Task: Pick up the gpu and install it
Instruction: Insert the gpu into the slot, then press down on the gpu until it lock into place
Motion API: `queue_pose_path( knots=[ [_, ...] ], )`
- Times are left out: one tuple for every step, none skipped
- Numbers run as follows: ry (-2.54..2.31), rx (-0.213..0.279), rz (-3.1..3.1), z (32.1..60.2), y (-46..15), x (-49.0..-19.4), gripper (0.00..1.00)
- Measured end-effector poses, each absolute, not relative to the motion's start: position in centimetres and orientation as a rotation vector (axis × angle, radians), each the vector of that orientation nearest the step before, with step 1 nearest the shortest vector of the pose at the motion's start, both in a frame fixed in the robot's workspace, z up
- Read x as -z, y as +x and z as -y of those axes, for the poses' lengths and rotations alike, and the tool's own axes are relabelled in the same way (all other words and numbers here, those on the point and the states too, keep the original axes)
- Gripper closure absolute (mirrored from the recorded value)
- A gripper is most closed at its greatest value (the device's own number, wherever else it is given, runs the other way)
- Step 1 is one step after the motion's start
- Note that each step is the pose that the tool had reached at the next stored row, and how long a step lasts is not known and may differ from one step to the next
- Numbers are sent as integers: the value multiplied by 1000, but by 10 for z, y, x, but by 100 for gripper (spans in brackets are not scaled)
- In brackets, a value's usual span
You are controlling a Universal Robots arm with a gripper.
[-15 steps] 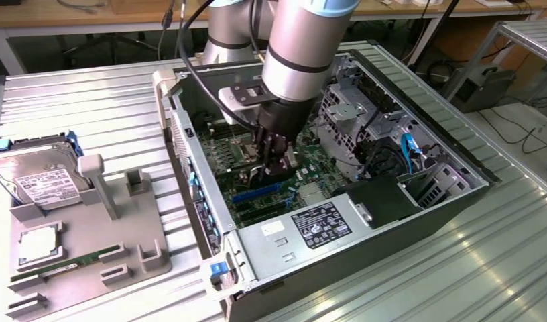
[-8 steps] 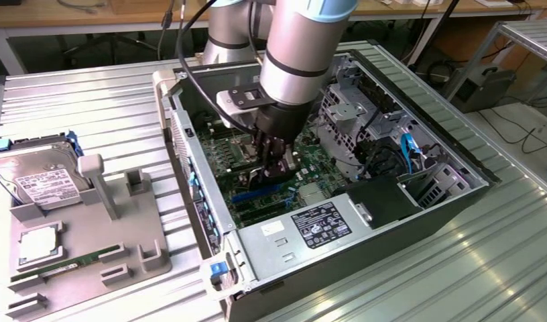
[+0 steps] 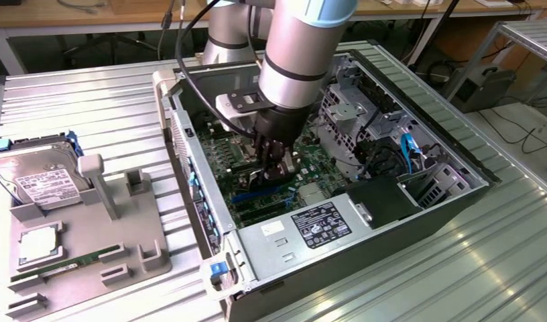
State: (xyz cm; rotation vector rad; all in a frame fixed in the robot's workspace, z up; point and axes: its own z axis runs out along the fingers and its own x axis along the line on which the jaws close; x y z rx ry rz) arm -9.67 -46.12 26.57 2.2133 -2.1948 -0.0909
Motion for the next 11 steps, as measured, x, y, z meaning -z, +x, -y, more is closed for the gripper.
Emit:
queue_pose_path(
  knots=[
    [2213, 91, 2195, 462, -97, -266, 74],
    [2213, 91, 2195, 462, -97, -266, 74],
    [2213, 91, 2195, 462, -97, -265, 74],
    [2213, 91, 2195, 462, -97, -265, 74],
    [2213, 91, 2195, 462, -97, -264, 74],
    [2213, 91, 2195, 462, -97, -264, 74],
    [2213, 91, 2195, 462, -97, -263, 74],
    [2213, 91, 2195, 462, -97, -263, 74],
    [2213, 91, 2195, 462, -97, -262, 74],
    [2213, 91, 2195, 462, -97, -261, 74],
    [2213, 91, 2195, 462, -97, -260, 74]
  ],
)
